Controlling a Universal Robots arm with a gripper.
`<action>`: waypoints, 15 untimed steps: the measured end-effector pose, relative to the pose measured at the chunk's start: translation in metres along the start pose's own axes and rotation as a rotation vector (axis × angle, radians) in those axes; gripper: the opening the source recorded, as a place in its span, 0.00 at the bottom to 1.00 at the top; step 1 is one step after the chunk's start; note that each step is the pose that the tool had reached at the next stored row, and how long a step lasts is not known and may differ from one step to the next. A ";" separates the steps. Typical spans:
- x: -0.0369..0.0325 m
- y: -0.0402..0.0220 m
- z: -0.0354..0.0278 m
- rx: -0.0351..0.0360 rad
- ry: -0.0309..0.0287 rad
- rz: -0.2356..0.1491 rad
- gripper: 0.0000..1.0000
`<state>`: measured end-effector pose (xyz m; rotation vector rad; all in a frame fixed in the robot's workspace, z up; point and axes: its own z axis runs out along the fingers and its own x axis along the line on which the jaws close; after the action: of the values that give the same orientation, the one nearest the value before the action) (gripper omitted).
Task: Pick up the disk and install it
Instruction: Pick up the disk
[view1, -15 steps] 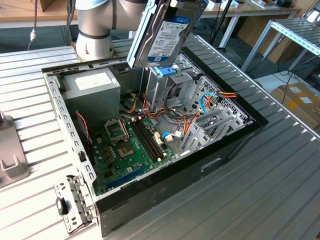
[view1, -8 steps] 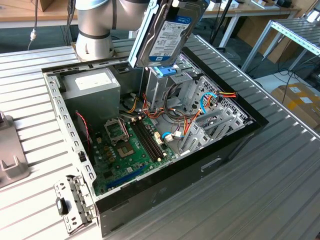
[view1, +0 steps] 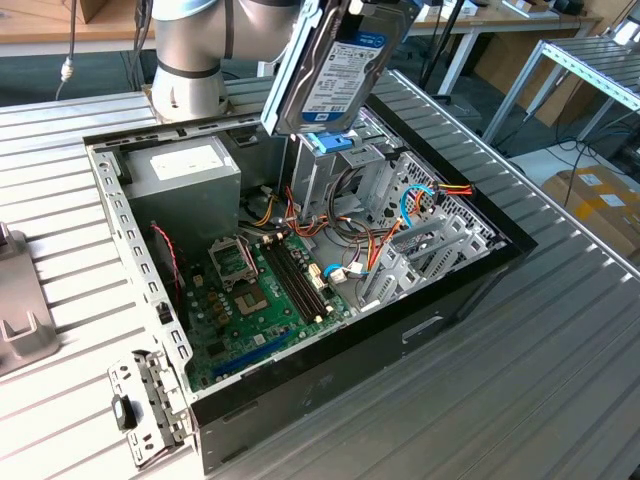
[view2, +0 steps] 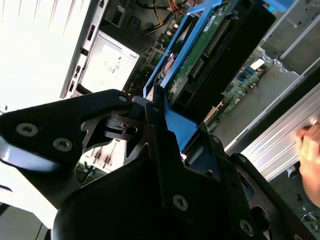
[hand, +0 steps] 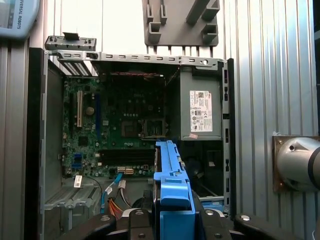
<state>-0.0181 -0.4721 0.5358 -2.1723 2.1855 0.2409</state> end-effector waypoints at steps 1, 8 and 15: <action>0.0000 -0.0004 -0.0001 0.0000 0.0001 0.000 0.37; 0.0036 -0.0044 -0.0006 0.0000 0.0000 0.000 0.37; 0.0085 -0.0064 -0.0011 0.0000 0.0000 0.000 0.37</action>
<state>-0.0117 -0.4807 0.5351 -2.1722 2.1856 0.2409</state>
